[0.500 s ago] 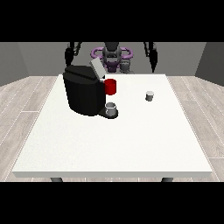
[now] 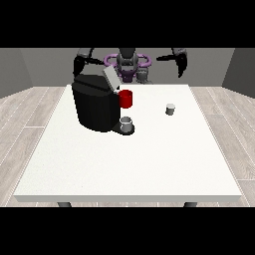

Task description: Insert the coffee pod into the coffee machine and close the lid

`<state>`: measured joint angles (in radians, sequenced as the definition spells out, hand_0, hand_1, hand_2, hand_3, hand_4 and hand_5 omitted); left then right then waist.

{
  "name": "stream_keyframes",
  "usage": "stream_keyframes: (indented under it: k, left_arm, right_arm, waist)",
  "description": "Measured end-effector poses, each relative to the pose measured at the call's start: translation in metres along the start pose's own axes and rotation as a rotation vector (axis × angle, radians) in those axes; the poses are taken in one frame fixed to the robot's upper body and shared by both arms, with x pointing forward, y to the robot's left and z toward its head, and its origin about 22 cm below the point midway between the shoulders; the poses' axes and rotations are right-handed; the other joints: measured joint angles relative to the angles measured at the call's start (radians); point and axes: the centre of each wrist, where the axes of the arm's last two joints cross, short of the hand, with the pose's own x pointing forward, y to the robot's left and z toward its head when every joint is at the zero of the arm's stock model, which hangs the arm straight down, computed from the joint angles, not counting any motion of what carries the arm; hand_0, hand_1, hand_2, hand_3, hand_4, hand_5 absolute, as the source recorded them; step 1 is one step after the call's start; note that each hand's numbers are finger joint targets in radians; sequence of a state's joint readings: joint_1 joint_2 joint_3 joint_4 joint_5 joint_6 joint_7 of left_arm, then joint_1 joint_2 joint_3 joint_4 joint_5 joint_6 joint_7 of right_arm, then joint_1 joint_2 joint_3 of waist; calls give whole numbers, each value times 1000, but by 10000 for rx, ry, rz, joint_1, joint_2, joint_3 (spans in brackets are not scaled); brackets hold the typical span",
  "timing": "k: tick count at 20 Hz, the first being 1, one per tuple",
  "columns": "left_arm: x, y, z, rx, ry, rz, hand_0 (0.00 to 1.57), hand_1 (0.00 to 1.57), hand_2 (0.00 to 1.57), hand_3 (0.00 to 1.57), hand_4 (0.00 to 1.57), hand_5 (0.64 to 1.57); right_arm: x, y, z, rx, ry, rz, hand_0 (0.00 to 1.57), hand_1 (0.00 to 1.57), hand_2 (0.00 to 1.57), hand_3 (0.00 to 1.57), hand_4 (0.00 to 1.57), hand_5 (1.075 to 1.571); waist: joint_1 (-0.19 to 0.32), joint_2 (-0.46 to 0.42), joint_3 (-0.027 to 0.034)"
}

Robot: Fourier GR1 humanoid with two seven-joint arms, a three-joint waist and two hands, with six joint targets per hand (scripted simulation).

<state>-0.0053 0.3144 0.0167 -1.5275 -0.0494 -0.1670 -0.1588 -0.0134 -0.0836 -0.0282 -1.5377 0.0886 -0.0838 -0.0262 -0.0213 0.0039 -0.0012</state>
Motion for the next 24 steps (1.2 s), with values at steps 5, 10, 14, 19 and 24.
stream_keyframes:
  k: [5, 10, 14, 19, 24]
  left_arm:
    - [-1, 31, -10, -235, -193, -1247, 0, 0, 0, 0, 0, 1571]
    - [8, 57, -34, -334, 225, -2345, 0, 0, 0, 0, 0, 1571]
    - [21, 79, -54, -339, 676, -3033, 0, 0, 0, 0, 0, 1571]
    - [14, 99, -64, -382, 1147, -3867, 0, 0, 0, 0, 0, 1571]
    - [11, 107, -78, -537, 1499, -4514, 0, 0, 0, 0, 0, 1571]
  right_arm:
    - [7, 7, -5, -212, -394, 355, 0, 0, 0, 0, 0, 1571]
    - [18, 23, -15, 42, -889, 423, 0, 0, 0, 0, 0, 1571]
    - [24, 36, -20, 325, -1080, 171, 0, 0, 0, 0, 0, 1571]
    - [37, 48, -25, 497, -1383, 369, 0, 0, 0, 0, 0, 1571]
    - [48, 63, -29, 754, -1398, 19, 0, 0, 0, 0, 0, 1571]
  waist:
    - [-284, 350, 7]
    - [-717, 962, 10]
    - [-1084, 1355, 11]
    - [-1465, 2082, 6]
    - [-1593, 2551, 8]
